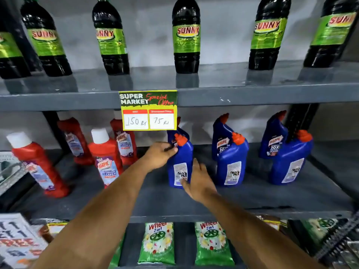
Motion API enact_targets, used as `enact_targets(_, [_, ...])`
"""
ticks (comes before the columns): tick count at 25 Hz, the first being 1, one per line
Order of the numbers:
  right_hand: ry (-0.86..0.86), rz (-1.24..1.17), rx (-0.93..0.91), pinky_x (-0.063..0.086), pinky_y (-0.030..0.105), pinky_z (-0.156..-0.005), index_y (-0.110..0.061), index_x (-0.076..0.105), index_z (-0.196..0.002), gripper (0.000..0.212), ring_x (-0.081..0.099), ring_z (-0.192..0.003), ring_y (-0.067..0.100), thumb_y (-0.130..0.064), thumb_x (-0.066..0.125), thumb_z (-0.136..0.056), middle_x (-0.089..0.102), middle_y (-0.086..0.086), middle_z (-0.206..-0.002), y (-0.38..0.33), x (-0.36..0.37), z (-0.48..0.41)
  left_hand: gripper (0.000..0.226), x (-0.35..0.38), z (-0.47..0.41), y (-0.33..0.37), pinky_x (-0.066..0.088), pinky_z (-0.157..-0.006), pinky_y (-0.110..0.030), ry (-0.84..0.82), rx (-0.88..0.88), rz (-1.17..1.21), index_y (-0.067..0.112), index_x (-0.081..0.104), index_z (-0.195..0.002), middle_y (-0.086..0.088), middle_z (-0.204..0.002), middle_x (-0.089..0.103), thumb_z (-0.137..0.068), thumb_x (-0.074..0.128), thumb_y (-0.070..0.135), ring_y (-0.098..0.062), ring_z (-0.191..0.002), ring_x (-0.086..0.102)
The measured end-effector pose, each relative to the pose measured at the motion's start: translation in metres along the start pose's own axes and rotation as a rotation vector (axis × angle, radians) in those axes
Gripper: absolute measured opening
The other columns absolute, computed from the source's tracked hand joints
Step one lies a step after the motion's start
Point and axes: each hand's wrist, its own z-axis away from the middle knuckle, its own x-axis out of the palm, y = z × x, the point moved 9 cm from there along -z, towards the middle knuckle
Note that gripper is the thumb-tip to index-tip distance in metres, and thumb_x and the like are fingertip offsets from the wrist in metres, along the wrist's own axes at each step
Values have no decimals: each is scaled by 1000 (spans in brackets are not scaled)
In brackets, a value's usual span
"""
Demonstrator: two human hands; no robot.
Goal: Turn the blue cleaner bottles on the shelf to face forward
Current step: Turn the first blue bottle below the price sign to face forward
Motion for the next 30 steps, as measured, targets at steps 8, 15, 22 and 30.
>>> enact_targets(8, [105,-100,55,34,37,-110,-11,-18,-147,108,18,-145,33,-36,64,-82,-11,16,-159,-4,37,18,24,-4,-10,-3,52,-80,-32,-75,1,-32,10,72,-99,-8,-97,75,-89,60,29,-16,-85,66])
enact_targets(15, [164,-73,74,30,39,-111,-9,-5,-150,105,23,-139,34,-38,67,-79,4,14,-158,-10,36,15,28,-1,-2,-3,55,-89,-40,-41,-7,-64,14,70,-100,-6,-100,74,-88,58,36,-23,-94,69])
enact_targets(22, [136,-235,72,53,37,-87,-24,22,-143,96,56,-110,26,-42,78,-67,37,5,-134,5,25,-3,30,12,5,9,57,-78,-40,-138,-94,-18,15,58,-114,-7,-101,70,-89,58,32,-28,-93,69])
enact_targets(30, [162,-347,89,45,29,-82,-18,43,-130,65,57,-102,24,-18,68,-70,52,6,-122,28,5,-9,42,9,-8,17,47,-101,-36,-115,-13,-37,17,54,-129,-4,-125,64,-88,60,16,-19,-114,60])
